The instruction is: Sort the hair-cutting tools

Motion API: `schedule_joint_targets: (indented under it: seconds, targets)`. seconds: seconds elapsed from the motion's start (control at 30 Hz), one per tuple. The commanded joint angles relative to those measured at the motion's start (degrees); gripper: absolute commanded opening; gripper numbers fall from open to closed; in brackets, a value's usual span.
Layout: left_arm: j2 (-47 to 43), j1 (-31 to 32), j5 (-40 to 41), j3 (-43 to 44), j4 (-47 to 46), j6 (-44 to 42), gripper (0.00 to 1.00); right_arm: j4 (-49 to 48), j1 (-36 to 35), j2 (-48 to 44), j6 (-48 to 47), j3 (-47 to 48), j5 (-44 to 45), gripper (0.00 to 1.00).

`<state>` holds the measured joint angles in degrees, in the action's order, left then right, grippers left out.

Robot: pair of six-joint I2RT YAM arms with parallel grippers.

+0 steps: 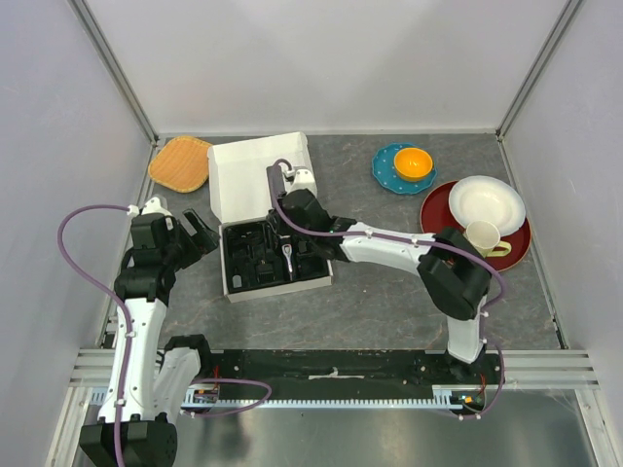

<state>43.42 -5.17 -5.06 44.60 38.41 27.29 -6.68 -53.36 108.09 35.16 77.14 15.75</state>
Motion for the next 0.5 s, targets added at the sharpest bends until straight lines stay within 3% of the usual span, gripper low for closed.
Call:
schedule_joint_targets:
  seconds: [0.0,0.47]
  targets:
    - [0.09,-0.28,-0.39,-0.21,-2.03,-1.01,0.94,-6.15,-0.60,3.70,-1.58,4.33,4.29,0.06]
    - [0.35,-0.28,-0.39,-0.13,-2.11,-1.01,0.94,-10.55,-2.27,11.17,-5.54,6.44,6.14,0.08]
